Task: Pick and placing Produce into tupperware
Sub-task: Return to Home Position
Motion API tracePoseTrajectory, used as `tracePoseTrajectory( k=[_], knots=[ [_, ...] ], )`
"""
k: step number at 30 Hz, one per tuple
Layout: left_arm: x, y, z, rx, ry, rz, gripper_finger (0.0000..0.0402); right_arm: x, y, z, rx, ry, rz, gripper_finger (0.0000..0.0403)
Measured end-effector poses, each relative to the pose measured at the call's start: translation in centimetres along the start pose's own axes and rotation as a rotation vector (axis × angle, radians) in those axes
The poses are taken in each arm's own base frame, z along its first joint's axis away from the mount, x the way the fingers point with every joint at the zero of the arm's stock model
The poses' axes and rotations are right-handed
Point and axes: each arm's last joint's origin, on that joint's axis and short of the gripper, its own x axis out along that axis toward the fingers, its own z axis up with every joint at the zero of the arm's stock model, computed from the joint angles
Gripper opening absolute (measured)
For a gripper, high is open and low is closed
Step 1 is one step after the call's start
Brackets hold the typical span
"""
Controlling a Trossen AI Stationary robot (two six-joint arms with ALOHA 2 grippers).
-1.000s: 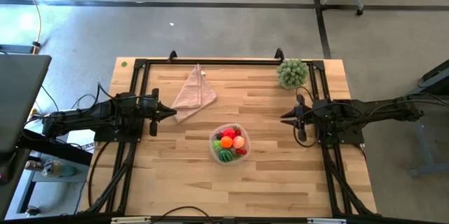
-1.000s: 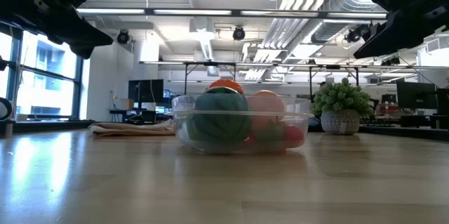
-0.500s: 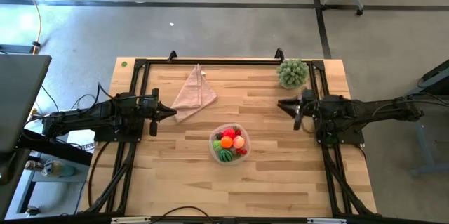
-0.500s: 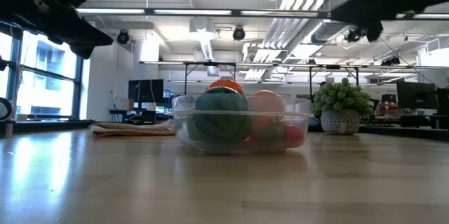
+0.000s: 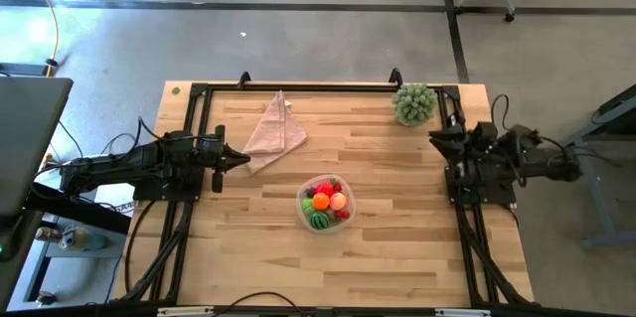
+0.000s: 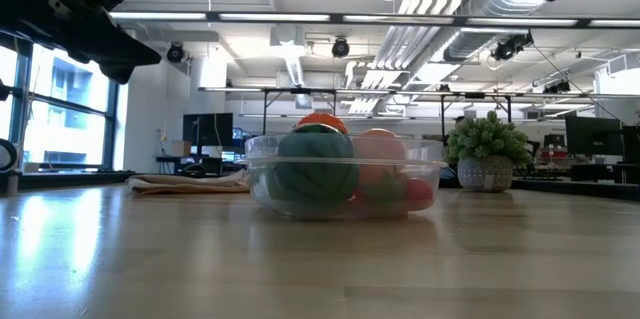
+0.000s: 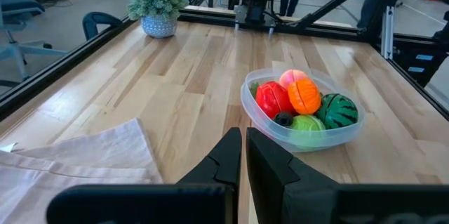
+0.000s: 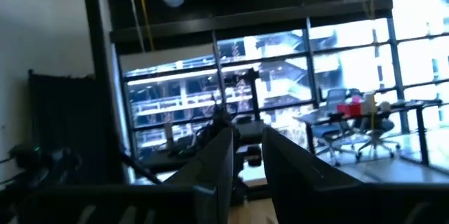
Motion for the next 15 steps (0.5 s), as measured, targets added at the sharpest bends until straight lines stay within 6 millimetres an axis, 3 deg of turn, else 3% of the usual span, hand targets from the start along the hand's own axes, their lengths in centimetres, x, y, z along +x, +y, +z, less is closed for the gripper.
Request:
tracePoseTrajectory(
  k=[8, 15],
  knots=[
    [0.0, 0.0, 0.0, 0.0, 0.0, 0.001, 0.0014, -0.3, -0.4, -2.0, 0.034, 0.194, -0.086, 0.0068],
    [0.0, 0.0, 0.0, 0.0, 0.0, 0.0, 0.0014, 0.0, -0.5, -6.2, 0.059, 0.11, -0.027, 0.0068]
  ],
)
